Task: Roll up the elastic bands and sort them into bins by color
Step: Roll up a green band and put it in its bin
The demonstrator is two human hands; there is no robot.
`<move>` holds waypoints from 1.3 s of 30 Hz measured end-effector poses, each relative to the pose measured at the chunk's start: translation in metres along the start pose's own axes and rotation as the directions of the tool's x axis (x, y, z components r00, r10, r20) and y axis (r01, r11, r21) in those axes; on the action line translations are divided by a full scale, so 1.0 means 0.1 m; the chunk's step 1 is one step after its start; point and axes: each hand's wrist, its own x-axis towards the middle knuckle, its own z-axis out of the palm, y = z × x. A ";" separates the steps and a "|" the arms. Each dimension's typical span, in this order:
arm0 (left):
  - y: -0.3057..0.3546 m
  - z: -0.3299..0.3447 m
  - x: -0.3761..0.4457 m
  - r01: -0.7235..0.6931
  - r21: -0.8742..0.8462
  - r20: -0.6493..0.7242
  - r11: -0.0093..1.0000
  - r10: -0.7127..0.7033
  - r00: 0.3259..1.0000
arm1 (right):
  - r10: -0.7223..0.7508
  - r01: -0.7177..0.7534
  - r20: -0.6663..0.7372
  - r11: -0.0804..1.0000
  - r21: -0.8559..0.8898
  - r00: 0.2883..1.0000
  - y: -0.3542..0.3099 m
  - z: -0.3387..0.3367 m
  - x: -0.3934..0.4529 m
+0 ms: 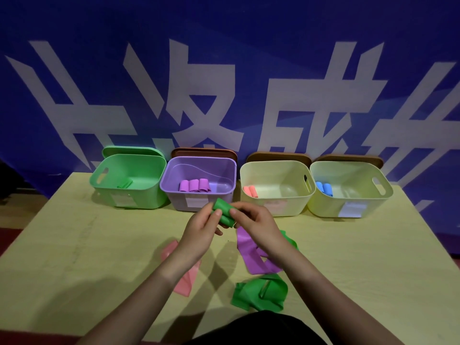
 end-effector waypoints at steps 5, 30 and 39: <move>-0.03 -0.03 -0.01 0.077 -0.146 -0.118 0.986 -0.095 0.989 | 0.039 -0.026 -0.084 0.989 0.147 0.996 0.05 0.04 0.04; 0.02 -0.13 -0.09 0.095 -0.475 -0.226 0.875 -0.226 0.948 | -0.062 0.067 -0.069 0.995 0.078 0.996 0.02 0.27 0.09; -0.05 -0.12 -0.18 0.056 -0.525 -0.157 0.849 -0.162 0.974 | -0.098 0.101 -0.094 0.994 0.038 0.991 0.02 0.27 0.06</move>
